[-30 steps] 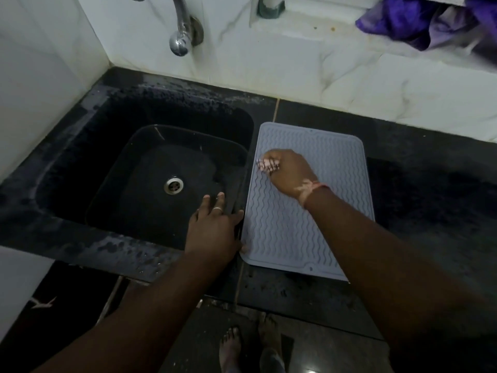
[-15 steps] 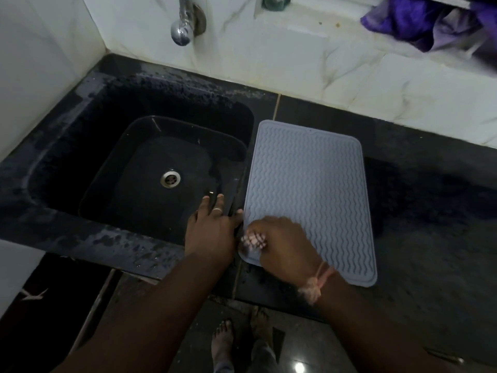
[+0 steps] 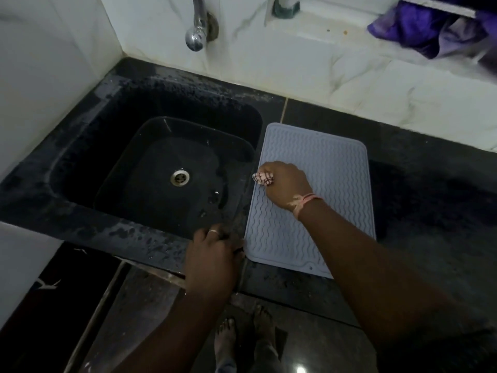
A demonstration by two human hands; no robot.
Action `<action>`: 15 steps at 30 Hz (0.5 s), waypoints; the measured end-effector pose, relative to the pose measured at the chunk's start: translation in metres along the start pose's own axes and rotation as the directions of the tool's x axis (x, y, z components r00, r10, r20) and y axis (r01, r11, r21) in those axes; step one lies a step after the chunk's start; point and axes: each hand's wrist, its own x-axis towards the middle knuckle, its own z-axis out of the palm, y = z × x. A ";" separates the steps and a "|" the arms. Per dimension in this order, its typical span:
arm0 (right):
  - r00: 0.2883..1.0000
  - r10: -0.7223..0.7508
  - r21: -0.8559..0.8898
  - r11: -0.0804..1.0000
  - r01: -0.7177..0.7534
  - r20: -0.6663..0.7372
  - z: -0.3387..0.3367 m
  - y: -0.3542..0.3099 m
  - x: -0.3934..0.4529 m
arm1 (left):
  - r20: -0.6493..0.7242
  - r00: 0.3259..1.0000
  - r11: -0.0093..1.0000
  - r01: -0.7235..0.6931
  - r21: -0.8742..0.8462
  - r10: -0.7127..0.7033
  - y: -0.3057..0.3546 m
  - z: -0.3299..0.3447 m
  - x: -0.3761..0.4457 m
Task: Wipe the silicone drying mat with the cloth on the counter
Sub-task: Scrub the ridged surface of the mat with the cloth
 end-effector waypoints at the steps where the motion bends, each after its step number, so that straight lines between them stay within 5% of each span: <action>1: 1.000 -0.028 -0.043 0.999 0.027 -0.003 0.003 -0.002 -0.006 | 0.005 0.999 0.999 0.033 0.018 -0.033 0.002 -0.001 0.001; 5: 0.994 -0.096 -0.069 0.993 0.100 0.050 0.016 -0.012 -0.060 | 0.054 0.997 0.998 0.063 -0.009 -0.063 0.007 -0.001 0.002; 10: 0.976 -0.142 0.159 0.981 0.115 0.168 0.029 -0.027 -0.132 | 0.098 0.992 0.997 0.076 0.007 -0.076 0.007 -0.006 0.000; 15: 0.909 0.005 0.485 0.844 -0.226 0.416 0.011 -0.024 -0.134 | 0.140 0.987 0.996 0.084 -0.044 -0.077 0.008 -0.015 -0.005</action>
